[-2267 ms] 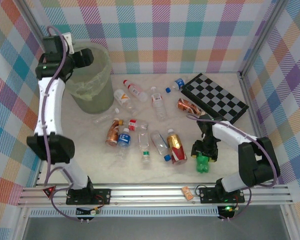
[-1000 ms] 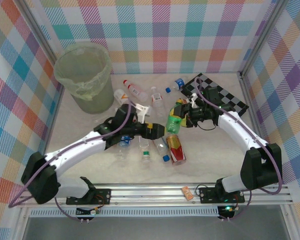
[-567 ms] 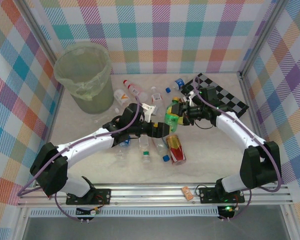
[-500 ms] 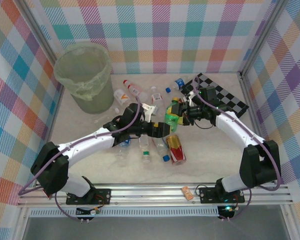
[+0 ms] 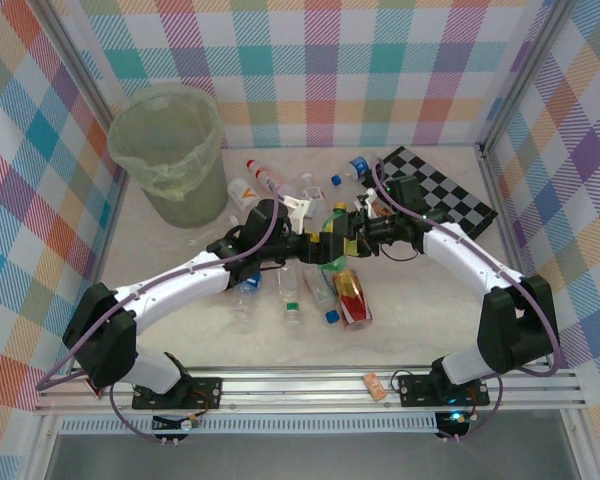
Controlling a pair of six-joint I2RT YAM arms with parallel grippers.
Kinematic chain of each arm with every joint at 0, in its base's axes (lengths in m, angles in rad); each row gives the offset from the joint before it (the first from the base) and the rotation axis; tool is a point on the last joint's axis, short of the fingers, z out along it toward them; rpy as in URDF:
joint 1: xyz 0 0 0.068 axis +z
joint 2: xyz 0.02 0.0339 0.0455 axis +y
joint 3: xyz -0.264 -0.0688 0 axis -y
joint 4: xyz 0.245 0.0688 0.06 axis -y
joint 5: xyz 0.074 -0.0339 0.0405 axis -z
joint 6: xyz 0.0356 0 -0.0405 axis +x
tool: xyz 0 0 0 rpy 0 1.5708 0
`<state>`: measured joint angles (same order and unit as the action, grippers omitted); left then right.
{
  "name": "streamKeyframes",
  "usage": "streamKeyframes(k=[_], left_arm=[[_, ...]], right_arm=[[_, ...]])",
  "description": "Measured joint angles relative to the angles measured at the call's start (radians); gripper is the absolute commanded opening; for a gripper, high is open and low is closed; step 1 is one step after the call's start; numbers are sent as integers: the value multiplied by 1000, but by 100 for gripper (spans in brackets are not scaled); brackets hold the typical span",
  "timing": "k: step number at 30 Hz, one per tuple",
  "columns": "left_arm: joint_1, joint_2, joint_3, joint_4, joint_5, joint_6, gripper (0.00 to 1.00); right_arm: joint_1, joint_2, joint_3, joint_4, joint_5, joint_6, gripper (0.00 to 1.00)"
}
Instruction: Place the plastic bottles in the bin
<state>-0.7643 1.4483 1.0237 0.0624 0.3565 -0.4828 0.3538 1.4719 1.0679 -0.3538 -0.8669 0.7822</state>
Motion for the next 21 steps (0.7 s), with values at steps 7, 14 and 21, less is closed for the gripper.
streamKeyframes(k=[7,14,21], left_arm=[[0,53,2,16,20,-24,86],[2,56,3,44,23,-52,64],[2,56,3,45,21,-53,58]], right_arm=[[0,2,0,26,-6,21,42],[-1,5,-1,77,0,44,49],[-1,5,0,74,8,42,71]])
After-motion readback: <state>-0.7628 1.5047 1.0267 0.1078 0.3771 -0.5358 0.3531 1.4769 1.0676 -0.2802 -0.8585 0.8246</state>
